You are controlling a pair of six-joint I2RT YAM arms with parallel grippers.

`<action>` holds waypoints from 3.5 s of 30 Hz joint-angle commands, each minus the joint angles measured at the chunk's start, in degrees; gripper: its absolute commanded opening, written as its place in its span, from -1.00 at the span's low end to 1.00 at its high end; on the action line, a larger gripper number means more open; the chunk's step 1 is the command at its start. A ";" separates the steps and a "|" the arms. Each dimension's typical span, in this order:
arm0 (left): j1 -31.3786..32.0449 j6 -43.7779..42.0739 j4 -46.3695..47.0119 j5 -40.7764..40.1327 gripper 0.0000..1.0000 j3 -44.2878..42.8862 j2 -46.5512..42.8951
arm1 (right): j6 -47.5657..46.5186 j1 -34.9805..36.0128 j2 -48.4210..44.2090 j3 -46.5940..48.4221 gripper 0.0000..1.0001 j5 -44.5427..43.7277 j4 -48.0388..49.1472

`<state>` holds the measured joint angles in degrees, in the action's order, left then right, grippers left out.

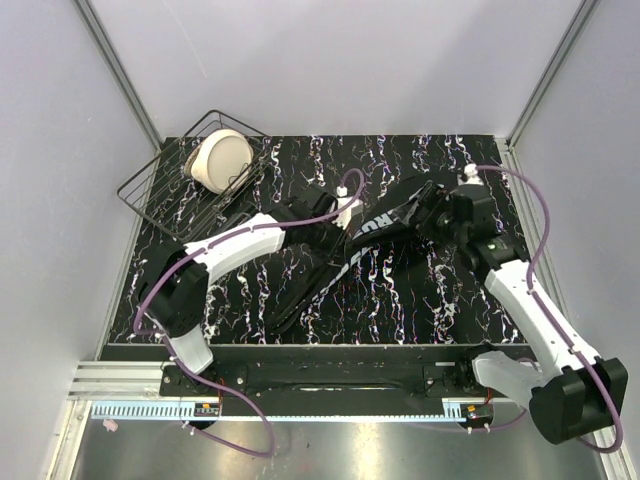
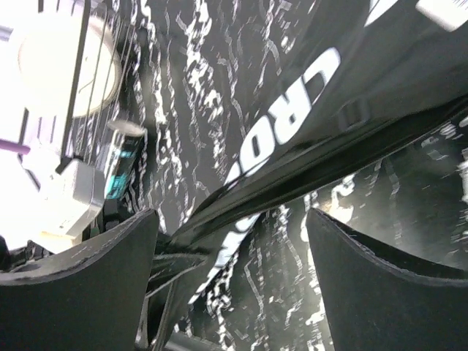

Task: Pack up the badminton gear

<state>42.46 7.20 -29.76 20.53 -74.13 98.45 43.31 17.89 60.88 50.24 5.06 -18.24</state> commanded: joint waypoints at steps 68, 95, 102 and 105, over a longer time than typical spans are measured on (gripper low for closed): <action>-11.87 43.42 49.45 44.42 -1.00 16.12 1.04 | 21.99 -36.26 51.09 -6.56 -0.21 52.51 96.29; -8.71 19.28 19.75 29.08 -0.39 7.77 0.16 | 23.49 -34.68 46.62 -8.22 -1.00 50.32 90.34; -3.62 14.60 17.01 9.98 0.04 4.52 -0.99 | 20.59 -31.17 37.48 -10.33 -1.00 44.61 75.12; -1.07 12.84 14.92 2.51 0.08 0.49 0.76 | 20.32 -29.93 34.67 -11.12 -1.00 42.06 70.46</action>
<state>39.07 25.10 -12.08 36.86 -67.81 100.09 65.32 -13.72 100.90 39.94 51.09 59.16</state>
